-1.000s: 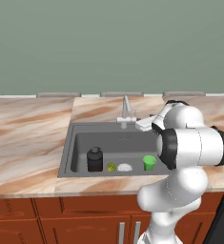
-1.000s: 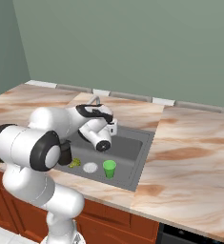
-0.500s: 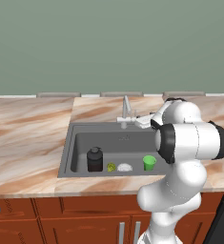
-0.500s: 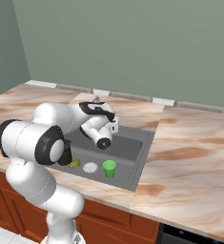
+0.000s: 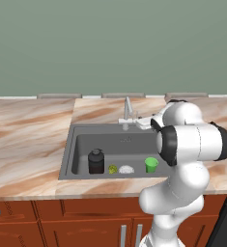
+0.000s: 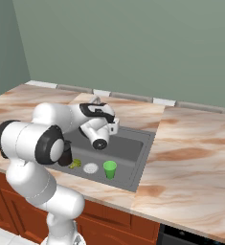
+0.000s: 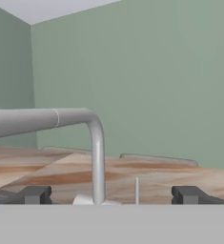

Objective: Pick the jug and cup and place them in the sink. Then turn on the water.

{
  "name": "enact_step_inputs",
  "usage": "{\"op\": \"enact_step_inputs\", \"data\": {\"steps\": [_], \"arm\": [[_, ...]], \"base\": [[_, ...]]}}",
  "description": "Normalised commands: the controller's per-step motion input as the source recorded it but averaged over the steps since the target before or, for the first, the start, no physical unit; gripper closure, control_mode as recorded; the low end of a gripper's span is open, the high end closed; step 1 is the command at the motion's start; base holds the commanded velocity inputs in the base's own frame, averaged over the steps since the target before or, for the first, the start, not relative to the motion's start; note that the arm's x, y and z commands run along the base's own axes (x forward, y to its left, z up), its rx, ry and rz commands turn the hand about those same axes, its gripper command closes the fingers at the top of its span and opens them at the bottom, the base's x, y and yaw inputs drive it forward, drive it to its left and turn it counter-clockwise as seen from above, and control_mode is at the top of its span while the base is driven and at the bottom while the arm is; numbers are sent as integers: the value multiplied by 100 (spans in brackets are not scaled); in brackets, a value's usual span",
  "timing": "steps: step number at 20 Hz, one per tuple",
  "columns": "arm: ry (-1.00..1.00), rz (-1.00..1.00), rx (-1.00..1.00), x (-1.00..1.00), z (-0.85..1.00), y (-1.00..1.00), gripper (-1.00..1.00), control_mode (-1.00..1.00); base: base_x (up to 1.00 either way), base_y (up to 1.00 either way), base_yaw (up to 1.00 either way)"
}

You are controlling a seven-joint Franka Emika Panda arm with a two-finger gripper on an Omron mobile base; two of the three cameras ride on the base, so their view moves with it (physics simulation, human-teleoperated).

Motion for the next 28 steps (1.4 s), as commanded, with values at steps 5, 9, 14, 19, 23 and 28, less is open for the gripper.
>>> {"op": "enact_step_inputs", "data": {"steps": [5,9,14,19,23,28], "arm": [[0,-4,0,2,-5,0,-100,-100],[0,-4,0,8,-8,0,-100,-100],[0,-6,0,5,-13,0,-100,-100],[0,-4,0,1,-9,0,-100,-100],[0,0,0,4,-2,0,-100,-100],[0,0,0,15,0,0,-100,-100]], "base": [[0,0,0],[0,0,0],[0,0,0],[0,0,0],[0,0,0],[0,0,0]]}}
